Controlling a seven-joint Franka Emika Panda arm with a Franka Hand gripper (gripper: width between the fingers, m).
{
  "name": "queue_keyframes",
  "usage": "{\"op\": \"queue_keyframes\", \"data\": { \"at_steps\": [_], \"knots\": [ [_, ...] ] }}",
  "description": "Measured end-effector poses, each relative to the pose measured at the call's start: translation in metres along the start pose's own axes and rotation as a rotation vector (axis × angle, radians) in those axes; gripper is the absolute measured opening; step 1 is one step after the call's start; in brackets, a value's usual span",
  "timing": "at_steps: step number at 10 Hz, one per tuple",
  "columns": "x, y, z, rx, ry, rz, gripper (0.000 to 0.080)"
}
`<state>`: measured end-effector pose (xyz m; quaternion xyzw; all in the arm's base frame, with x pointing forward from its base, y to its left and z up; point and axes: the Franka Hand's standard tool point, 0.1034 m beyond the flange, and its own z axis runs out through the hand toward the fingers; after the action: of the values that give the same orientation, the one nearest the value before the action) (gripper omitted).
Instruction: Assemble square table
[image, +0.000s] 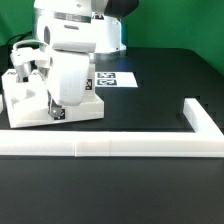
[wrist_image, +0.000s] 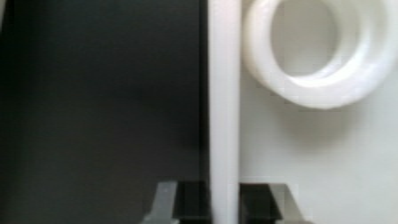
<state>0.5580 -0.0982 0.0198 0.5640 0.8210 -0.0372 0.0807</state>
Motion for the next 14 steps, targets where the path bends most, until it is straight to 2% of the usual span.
{"op": "queue_keyframes", "data": {
  "at_steps": [2, 4, 5, 6, 7, 10, 11, 13, 14],
  "knots": [
    [0.024, 0.011, -0.002, 0.001, 0.007, -0.215, 0.0064],
    [0.054, 0.025, -0.014, 0.013, 0.028, -0.284, 0.0063],
    [0.06, 0.033, -0.02, 0.017, 0.034, -0.343, 0.0063],
    [0.059, 0.036, -0.022, 0.012, 0.031, -0.414, 0.0063],
    [0.056, 0.031, -0.018, 0.021, 0.027, -0.471, 0.0063],
    [0.061, 0.032, -0.018, 0.021, 0.024, -0.636, 0.0064],
    [0.066, 0.033, -0.019, 0.041, 0.034, -0.737, 0.0064],
    [0.089, 0.057, -0.026, 0.078, 0.076, -0.939, 0.0063],
    [0.094, 0.059, -0.025, 0.069, 0.082, -0.91, 0.0063]
  ]
}}
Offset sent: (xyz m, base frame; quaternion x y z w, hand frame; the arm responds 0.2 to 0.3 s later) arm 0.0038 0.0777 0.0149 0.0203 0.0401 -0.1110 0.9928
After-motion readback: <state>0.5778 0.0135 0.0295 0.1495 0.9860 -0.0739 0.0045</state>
